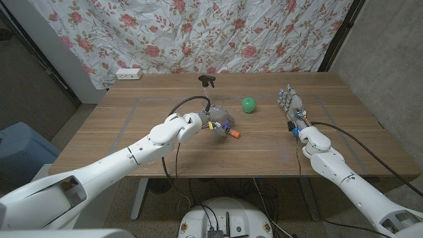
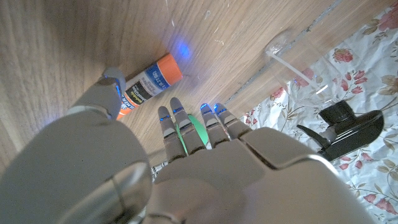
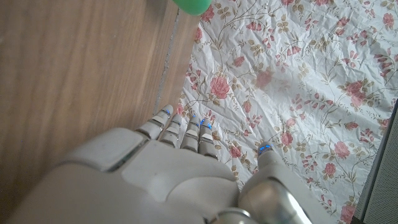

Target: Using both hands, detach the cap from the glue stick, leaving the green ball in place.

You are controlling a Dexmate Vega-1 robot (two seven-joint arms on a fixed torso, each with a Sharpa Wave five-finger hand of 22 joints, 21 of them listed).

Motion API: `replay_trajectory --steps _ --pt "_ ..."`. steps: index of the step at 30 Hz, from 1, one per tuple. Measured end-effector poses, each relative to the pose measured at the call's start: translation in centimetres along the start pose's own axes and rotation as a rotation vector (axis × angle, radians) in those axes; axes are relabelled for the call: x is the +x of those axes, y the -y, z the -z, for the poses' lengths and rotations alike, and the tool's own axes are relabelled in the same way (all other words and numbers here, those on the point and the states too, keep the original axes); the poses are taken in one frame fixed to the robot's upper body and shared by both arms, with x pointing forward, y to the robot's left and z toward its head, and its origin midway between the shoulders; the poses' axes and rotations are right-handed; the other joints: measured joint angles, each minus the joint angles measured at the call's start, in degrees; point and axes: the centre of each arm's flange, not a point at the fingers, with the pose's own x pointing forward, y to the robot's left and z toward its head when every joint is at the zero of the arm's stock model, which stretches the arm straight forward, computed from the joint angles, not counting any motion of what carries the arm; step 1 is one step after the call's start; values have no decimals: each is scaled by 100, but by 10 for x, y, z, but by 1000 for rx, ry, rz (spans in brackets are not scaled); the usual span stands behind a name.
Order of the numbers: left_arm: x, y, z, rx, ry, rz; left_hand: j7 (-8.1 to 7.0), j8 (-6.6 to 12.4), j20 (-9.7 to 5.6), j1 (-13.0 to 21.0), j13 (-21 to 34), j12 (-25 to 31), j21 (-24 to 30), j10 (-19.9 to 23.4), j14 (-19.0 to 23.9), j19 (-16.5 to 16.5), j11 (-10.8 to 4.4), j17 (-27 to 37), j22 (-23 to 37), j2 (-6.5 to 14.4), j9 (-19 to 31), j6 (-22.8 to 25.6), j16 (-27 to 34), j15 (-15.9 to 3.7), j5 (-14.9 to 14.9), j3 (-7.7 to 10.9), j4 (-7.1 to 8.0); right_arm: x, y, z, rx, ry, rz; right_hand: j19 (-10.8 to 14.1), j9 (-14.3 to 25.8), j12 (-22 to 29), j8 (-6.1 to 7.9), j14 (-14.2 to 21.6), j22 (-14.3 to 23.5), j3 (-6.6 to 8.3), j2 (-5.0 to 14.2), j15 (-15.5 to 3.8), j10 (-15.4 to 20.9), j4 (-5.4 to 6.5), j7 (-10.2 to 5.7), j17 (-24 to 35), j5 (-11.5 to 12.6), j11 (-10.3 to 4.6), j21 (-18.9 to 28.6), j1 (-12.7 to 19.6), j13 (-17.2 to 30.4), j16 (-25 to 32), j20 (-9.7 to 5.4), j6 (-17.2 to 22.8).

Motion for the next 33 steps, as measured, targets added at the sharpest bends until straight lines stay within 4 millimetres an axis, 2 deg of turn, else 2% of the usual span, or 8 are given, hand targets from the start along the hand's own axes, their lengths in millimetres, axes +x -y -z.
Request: replay_trajectory --steps 4,13,26,33 --pt "0 2 0 2 5 -9 -51 39 17 124 0 0 0 121 106 33 -2 0 0 33 0 112 0 -10 27 -7 -7 0 0 0 0 -1 4 0 0 0 2 0 0 0 43 0 24 0 -32 0 0 24 0 -43 0 27 0 32" --pt "0 5 -1 2 14 -22 -59 105 22 401 -1 0 0 470 313 202 -23 0 -1 160 17 472 0 -6 49 -78 16 -3 1 0 -2 -1 14 0 0 0 22 0 0 0 52 0 53 0 -32 1 0 10 0 -53 0 46 0 32" --pt "0 11 -3 -1 16 -37 -69 127 22 569 -1 0 0 714 490 325 -1 0 -1 171 28 745 0 -14 49 -165 24 -7 2 0 -3 0 31 22 0 0 22 0 0 0 -31 0 53 0 -64 1 0 10 22 -137 0 46 21 64" --pt "2 13 -4 10 13 -55 -64 178 -12 826 -2 0 0 873 660 482 -32 0 -1 142 28 1009 0 -13 49 -239 4 -9 3 1 -3 0 39 22 0 0 22 0 0 0 -31 0 63 0 -73 2 0 21 22 -136 0 45 20 73"
